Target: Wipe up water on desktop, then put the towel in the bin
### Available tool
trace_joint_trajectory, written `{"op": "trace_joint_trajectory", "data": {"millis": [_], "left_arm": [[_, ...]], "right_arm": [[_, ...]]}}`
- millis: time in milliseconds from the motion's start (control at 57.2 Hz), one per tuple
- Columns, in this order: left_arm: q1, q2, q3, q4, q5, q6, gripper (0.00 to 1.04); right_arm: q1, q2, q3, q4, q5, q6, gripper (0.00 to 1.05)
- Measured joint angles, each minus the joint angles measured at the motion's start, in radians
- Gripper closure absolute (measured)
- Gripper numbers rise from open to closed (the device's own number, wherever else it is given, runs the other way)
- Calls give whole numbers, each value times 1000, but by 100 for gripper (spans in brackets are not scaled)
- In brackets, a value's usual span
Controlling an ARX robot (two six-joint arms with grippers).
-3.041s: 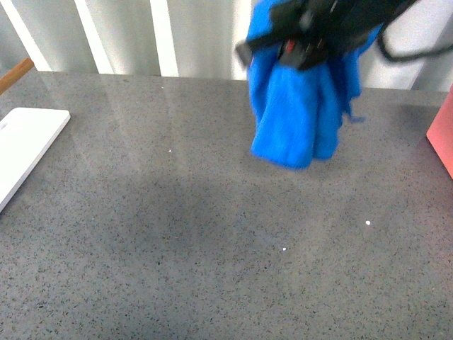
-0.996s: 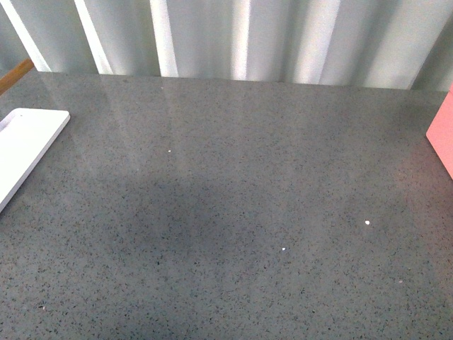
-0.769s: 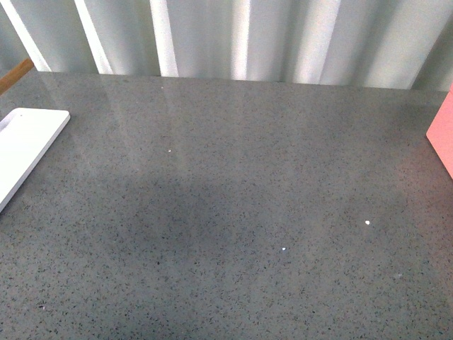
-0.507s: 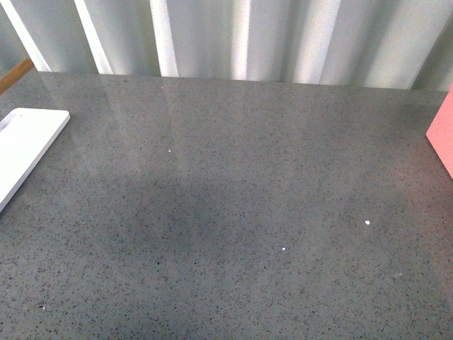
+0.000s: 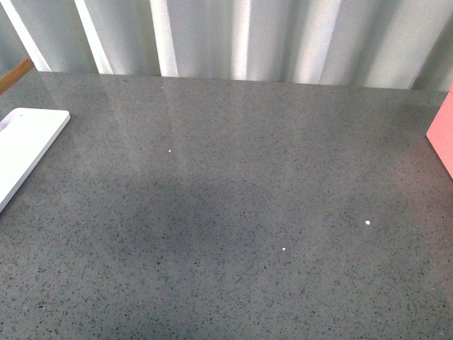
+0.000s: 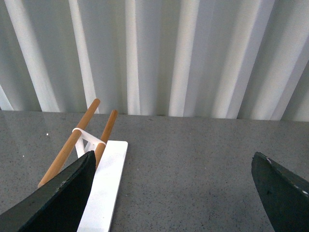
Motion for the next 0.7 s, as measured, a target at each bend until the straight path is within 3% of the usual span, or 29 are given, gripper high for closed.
{"op": "trace_joint_trajectory", "data": {"millis": [384,437,472,507,594,699], "left_arm": [[0,0,0,0,0,0,7],[0,0,0,0,0,0,7],[0,0,0,0,-3,0,7],[0,0,0,0,-2,0,7],[0,0,0,0,1,0,7],[0,0,0,0,0,0,7]], "right_arm": [[-1,-3,-6,14,-17,10,7],[-10,-43,-127,278,-178,85,15],[-10,-89,-276,571,-341,177,24],[1,-127,-402,803,-404,236,31],[49,-218,-647,1324,-409,310,51],[87,-316,-760,1474,-380,332,68]]}}
